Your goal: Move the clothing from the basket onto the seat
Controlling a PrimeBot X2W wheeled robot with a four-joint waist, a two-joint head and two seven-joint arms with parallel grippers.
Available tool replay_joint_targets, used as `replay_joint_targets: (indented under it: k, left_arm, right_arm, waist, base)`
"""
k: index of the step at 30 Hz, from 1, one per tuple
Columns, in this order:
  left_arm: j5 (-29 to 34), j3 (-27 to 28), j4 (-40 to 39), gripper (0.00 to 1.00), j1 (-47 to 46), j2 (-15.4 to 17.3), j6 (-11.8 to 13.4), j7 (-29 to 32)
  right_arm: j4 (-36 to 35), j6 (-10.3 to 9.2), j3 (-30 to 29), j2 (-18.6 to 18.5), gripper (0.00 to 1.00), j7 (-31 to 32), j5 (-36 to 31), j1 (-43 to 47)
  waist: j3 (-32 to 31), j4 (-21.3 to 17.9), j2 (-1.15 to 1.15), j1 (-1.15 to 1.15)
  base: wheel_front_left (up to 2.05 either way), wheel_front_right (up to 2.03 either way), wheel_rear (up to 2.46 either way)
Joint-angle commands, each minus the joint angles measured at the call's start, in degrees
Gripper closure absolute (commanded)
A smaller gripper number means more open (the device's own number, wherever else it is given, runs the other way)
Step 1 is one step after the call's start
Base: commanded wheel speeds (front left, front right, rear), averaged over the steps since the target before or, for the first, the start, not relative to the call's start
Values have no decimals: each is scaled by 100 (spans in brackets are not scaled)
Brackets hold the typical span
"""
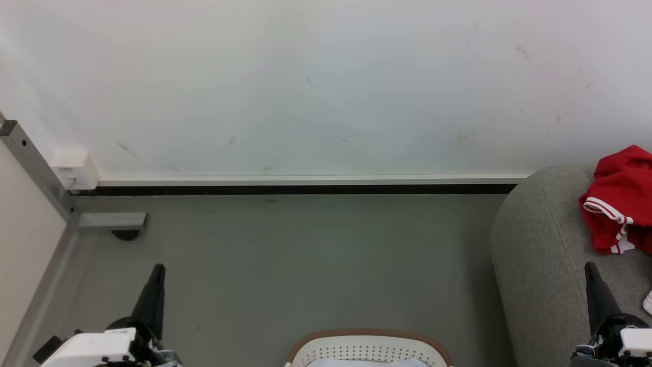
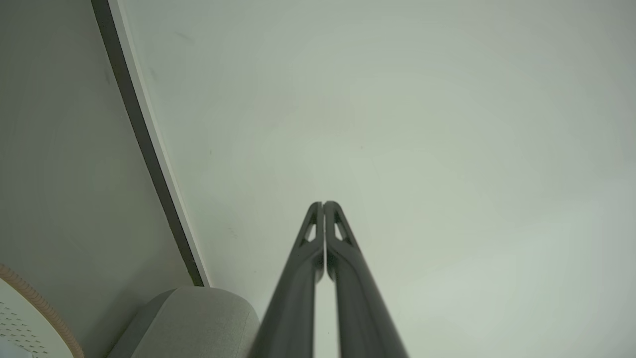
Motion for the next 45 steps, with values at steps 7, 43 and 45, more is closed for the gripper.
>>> replay_joint_targets:
  k: [7,43,45]
  left_arm:
    - [-70,15,-24,100,-42,40,-1,18]
    - [-71,15,-30,100,-39,40,1,18]
    - [-71,14,-30,100,-39,40,1,18]
  right_arm:
    - [-32,-14,70,-94,100,-62,100,-54]
    - [-139,-14,329,-304,100,-296,309,-81]
    - [-143,-14,341,-310,100,-309,325,-82]
  waist:
    - [1,0,0,0]
    - [3,0,0,0]
    - [4,0,0,0]
  base:
    - [0,0,0]
    - [0,0,0]
    - [0,0,0]
